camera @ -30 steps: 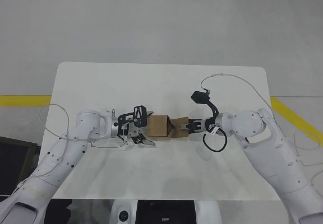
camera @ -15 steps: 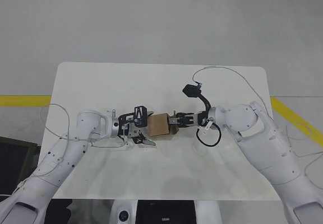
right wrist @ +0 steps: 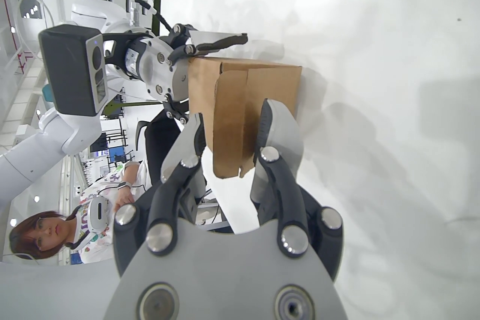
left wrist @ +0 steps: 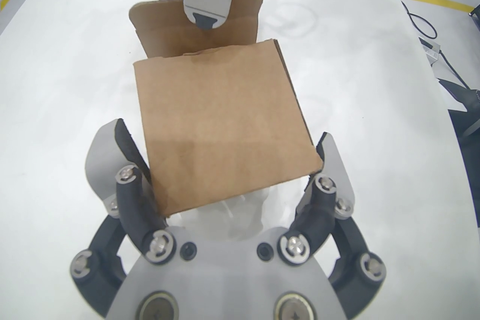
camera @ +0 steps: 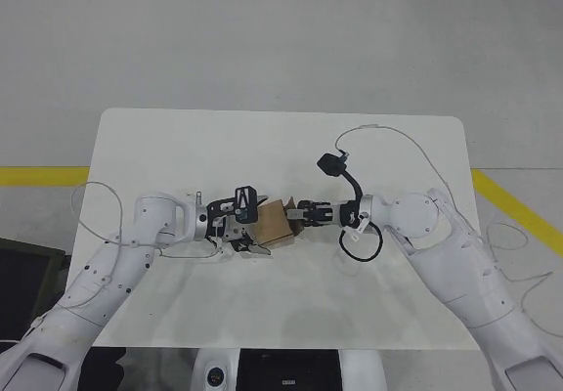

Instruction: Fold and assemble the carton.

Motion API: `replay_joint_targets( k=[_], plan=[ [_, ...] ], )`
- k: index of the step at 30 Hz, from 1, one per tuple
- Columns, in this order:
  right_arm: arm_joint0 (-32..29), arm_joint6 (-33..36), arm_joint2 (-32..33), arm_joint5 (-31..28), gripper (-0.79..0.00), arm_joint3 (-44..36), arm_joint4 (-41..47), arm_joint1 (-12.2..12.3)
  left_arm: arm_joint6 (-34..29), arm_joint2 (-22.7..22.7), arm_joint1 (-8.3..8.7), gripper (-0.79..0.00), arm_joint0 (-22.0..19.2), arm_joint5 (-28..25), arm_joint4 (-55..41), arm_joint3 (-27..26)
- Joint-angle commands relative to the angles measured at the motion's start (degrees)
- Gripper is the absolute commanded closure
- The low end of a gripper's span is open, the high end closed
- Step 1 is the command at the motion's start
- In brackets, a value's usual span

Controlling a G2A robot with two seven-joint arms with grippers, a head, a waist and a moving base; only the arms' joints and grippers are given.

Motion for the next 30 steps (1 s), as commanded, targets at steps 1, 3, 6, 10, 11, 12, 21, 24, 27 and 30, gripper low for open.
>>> replay_joint_targets(
  k=[1, 3, 6, 10, 11, 12, 21, 24, 27, 30],
  plan=[
    [-0.4, -0.4, 0.0, -1.0, -0.283, 0.3, 0.7, 0.0, 0.1, 0.0, -0.02, -0.785, 0.0, 0.0, 0.2, 0.0],
    [-0.8, -1.2, 0.2, -2.4, -0.286, 0.5, 2.2, -0.1, 0.2, 0.0, -0.04, -0.785, 0.0, 0.0, 0.3, 0.0],
    [-1.4, -2.2, 0.4, -4.4, -0.286, 1.1, 3.7, -0.3, 0.2, 0.0, -0.07, -0.785, 0.0, 0.1, 0.6, 0.0],
    [-1.6, -2.0, 0.3, -5.2, -0.252, 1.9, 3.9, -0.3, 0.2, 0.0, -0.11, -0.785, 0.1, 0.2, 0.9, 0.1],
    [-1.7, -2.1, 0.3, -5.3, -0.256, 2.0, 4.1, -0.3, 0.2, 0.0, -0.11, -0.785, 0.1, 0.2, 0.9, 0.2],
    [-1.8, -2.0, 0.3, -5.6, -0.252, 2.1, 4.6, -0.4, 0.2, 0.0, -0.13, -0.785, 0.1, 0.2, 1.0, 0.2],
    [-2.1, -2.3, 0.3, -6.9, -0.182, 3.2, 5.7, -0.6, 0.6, -0.1, -0.19, -0.785, 0.2, 0.4, 1.6, 0.1],
    [-2.2, -1.8, 0.2, -7.1, -0.151, 3.7, 5.9, -0.6, 0.6, -0.1, -0.20, -0.785, 0.2, 0.4, 1.8, 0.1],
    [-2.2, -1.4, 0.1, -6.5, -0.148, 4.0, 5.5, -0.6, 0.6, -0.1, -0.20, -0.785, 0.3, 0.5, 2.0, 0.0],
    [-2.4, -1.1, 0.1, -6.2, -0.160, 4.1, 5.4, -0.6, 0.7, -0.2, -0.20, -0.785, 0.4, 0.4, 2.2, 0.0]
  ],
)
